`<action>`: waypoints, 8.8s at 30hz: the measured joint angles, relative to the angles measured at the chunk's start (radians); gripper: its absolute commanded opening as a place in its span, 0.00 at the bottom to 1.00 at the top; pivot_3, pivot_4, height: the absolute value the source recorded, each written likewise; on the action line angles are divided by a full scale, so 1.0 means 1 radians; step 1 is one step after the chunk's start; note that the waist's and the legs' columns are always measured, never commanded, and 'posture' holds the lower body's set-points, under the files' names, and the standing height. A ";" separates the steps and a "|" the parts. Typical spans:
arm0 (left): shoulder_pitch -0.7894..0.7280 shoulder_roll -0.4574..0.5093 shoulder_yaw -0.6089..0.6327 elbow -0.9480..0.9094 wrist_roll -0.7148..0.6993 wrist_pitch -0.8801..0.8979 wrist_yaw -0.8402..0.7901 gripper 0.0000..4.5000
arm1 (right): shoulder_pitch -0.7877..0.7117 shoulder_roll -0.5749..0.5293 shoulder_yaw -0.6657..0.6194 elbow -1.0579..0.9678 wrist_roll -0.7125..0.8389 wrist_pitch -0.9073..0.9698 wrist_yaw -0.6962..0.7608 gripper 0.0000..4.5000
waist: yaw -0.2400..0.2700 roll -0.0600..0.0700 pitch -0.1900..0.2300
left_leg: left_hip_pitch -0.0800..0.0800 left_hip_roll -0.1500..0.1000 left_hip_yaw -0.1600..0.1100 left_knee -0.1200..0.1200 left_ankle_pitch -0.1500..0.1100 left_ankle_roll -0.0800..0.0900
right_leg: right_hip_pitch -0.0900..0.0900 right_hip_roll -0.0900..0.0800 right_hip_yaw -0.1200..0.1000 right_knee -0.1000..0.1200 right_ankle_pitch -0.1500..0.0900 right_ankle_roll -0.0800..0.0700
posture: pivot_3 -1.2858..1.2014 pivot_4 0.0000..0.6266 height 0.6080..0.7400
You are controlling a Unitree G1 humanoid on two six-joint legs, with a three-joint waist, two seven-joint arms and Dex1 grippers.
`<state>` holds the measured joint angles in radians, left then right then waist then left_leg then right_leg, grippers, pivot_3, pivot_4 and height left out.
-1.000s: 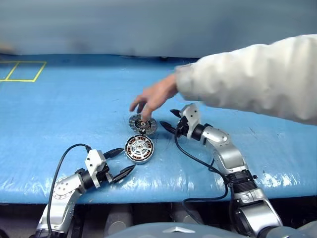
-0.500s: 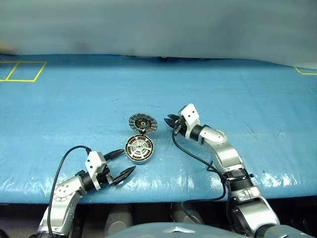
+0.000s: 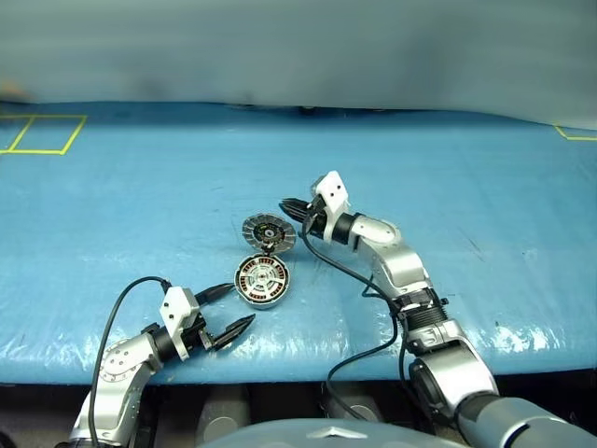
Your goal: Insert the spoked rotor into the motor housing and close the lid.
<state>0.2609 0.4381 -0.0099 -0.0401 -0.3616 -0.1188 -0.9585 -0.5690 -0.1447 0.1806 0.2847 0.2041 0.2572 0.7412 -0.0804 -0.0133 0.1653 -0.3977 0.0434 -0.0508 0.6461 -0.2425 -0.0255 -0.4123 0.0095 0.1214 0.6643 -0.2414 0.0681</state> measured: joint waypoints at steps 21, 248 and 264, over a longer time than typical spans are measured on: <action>-0.004 0.000 0.000 0.000 0.001 0.001 0.003 0.92 | 0.167 -0.155 0.255 -0.266 -0.038 0.004 0.277 0.08 | 0.002 0.000 0.000 | 0.000 0.000 0.001 0.002 0.000 0.000 | 0.000 0.000 0.000 0.000 -0.002 -0.003 | 0.52 0.24 1.00; -0.087 -0.198 0.152 -0.091 -0.437 0.395 0.163 0.72 | 0.302 0.203 -0.484 -0.263 0.881 0.882 -0.285 0.26 | -0.003 0.001 0.000 | -0.017 0.000 -0.002 0.001 0.000 0.000 | -0.014 0.001 -0.001 -0.003 0.002 0.004 | 0.52 0.24 1.00; -0.122 -0.232 0.206 -0.170 -0.859 0.716 0.219 0.99 | 0.290 0.203 -0.455 -0.320 0.996 0.881 -0.371 0.26 | -0.004 0.001 0.000 | -0.017 0.000 -0.003 0.002 0.000 0.000 | -0.013 0.001 -0.001 -0.003 0.002 0.004 | 0.52 0.24 1.00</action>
<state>0.1387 0.2059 0.1961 -0.2100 -1.2208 0.5968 -0.7395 -0.2785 0.0588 -0.2745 -0.0356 1.2000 1.1380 0.3706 -0.0842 -0.0123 0.1656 -0.4144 0.0434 -0.0534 0.6476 -0.2427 -0.0256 -0.4258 0.0104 0.1203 0.6614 -0.2396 0.0717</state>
